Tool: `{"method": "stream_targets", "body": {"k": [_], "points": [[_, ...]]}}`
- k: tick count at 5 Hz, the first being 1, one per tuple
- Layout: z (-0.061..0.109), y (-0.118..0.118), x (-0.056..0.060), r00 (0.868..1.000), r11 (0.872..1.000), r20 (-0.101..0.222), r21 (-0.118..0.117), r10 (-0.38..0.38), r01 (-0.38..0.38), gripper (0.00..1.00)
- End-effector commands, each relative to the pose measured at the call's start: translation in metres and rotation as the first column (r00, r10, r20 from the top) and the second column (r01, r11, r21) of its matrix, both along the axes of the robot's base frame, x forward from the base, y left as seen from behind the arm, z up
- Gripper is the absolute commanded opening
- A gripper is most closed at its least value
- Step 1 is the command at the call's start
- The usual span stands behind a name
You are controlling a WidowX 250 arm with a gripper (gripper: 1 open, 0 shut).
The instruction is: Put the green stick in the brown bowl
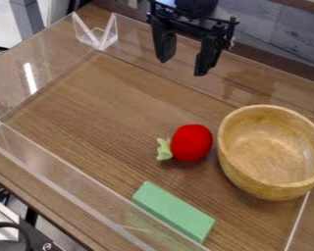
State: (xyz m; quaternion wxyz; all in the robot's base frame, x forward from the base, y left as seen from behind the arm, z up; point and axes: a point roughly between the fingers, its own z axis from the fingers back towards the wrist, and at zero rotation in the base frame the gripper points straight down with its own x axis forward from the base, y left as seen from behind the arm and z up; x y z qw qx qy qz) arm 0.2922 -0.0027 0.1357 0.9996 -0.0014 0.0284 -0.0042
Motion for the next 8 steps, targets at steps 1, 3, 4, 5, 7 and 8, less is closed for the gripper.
{"method": "stream_targets", "body": {"k": [1, 3, 4, 5, 7, 8], "points": [[-0.008, 0.008, -0.008, 0.996, 0.996, -0.032, -0.002, -0.089, 0.089, 1.0], [-0.006, -0.013, -0.043, 0.973, 0.975, -0.063, -0.017, -0.223, 0.223, 1.0], [-0.004, -0.021, -0.057, 0.94, 0.943, -0.069, -0.022, -0.334, 0.333, 1.0], [-0.001, -0.027, -0.069, 0.88, 0.883, -0.069, -0.028, -0.47, 0.469, 1.0], [-0.021, -0.017, -0.081, 0.665, 0.668, -0.059, -0.036, -0.744, 0.744, 1.0], [-0.028, -0.015, -0.087, 0.496, 0.498, -0.055, -0.043, -0.867, 0.866, 1.0]]}}
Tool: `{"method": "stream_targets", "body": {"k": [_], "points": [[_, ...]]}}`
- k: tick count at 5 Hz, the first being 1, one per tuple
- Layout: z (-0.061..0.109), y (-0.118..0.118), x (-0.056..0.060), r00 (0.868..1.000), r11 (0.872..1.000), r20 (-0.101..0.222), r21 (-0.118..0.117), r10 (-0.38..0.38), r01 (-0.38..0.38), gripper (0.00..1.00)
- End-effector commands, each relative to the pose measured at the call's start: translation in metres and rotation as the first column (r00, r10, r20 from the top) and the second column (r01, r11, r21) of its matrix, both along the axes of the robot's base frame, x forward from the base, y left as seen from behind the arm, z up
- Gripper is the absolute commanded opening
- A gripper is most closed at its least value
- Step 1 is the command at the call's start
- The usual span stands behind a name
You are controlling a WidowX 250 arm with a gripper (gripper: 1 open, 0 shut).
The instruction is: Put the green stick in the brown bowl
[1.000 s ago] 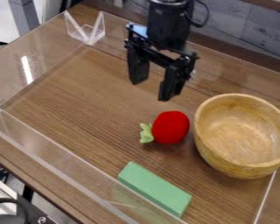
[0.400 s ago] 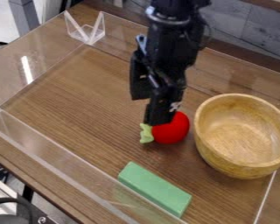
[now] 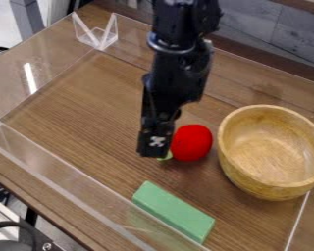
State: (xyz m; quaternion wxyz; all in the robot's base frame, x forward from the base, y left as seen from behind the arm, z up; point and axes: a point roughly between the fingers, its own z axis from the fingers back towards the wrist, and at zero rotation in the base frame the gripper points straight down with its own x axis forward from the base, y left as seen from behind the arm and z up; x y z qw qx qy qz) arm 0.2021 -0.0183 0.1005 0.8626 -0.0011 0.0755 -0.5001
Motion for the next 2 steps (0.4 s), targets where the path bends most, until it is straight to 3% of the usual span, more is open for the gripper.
{"method": "stream_targets", "body": {"k": [1, 2], "points": [[0.001, -0.001, -0.002, 0.979, 0.979, 0.034, -0.012, -0.203, 0.204, 1.0], [-0.01, 0.001, -0.008, 0.942, 0.942, 0.038, -0.02, -0.334, 0.335, 1.0]]}}
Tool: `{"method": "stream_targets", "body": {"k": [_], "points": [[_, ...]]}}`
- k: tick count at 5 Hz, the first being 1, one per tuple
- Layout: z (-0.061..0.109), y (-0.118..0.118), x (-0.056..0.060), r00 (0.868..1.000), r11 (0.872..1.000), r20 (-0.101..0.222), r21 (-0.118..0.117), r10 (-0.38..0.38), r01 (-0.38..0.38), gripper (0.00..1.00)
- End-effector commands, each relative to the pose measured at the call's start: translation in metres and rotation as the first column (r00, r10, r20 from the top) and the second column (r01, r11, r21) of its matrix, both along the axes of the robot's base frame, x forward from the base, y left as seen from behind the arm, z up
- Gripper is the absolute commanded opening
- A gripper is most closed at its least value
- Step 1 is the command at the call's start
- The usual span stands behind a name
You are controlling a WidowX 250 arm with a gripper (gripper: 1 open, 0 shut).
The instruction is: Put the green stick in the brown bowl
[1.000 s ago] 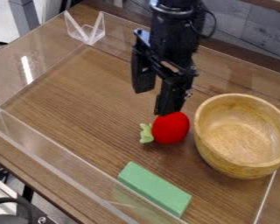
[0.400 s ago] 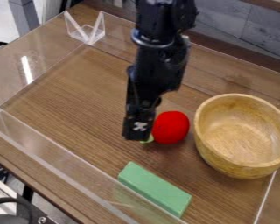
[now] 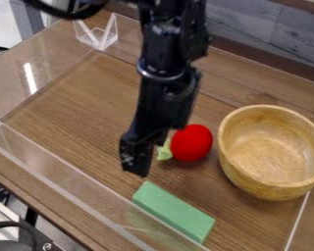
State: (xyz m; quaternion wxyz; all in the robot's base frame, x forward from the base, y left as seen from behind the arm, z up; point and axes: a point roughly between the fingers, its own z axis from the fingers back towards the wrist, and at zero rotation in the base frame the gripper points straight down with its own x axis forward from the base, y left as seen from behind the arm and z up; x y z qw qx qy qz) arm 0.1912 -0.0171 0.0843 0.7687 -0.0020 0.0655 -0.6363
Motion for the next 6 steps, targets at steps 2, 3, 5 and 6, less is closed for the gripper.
{"method": "stream_targets", "body": {"k": [2, 3, 5, 6], "points": [[-0.019, -0.019, -0.014, 0.975, 0.977, 0.051, -0.003, -0.214, 0.214, 1.0], [-0.032, -0.029, -0.013, 0.956, 0.957, 0.05, -0.004, -0.29, 0.29, 1.0], [-0.054, -0.019, -0.014, 0.938, 0.939, 0.037, -0.004, -0.344, 0.344, 1.0], [-0.065, -0.008, -0.016, 0.93, 0.93, 0.021, -0.012, -0.367, 0.367, 1.0]]}}
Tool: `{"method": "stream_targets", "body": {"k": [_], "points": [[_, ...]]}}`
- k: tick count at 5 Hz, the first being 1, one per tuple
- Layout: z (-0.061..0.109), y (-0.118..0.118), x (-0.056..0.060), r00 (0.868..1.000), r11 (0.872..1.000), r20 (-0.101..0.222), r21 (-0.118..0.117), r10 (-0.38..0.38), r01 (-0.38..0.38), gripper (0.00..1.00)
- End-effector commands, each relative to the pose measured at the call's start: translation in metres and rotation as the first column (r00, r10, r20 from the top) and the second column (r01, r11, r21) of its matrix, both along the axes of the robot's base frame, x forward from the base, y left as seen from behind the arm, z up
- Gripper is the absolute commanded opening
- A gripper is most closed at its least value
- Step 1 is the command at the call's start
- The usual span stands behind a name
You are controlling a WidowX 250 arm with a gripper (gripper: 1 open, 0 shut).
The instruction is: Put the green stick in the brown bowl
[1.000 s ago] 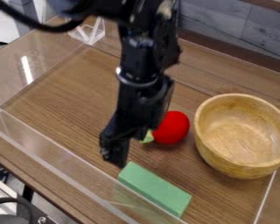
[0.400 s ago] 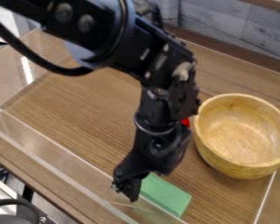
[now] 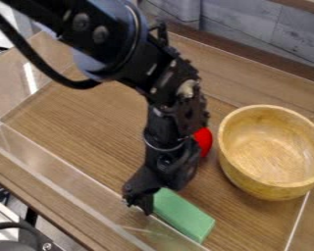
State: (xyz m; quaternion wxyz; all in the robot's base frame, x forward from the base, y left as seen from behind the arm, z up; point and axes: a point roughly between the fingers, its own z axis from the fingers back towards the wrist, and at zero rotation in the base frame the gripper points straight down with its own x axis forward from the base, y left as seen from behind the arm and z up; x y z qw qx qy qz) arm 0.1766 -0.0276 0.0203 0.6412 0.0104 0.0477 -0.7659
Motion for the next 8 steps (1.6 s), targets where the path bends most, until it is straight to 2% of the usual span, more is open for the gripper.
{"method": "stream_targets", "body": {"k": [1, 2, 4, 5, 6, 8], "points": [[-0.002, 0.011, -0.003, 1.0, 1.0, -0.028, 0.001, 0.014, -0.014, 1.0], [-0.002, 0.017, -0.006, 0.999, 1.0, -0.047, -0.003, 0.028, -0.029, 1.0], [-0.002, 0.016, -0.011, 0.996, 0.998, -0.059, -0.004, -0.071, 0.071, 1.0], [0.004, 0.019, -0.006, 0.992, 0.993, -0.051, -0.003, -0.118, 0.118, 0.0], [0.014, 0.021, -0.001, 0.986, 0.987, -0.038, -0.008, -0.163, 0.162, 0.0], [0.033, 0.015, 0.0, 0.979, 0.979, -0.02, -0.025, -0.204, 0.203, 0.0]]}}
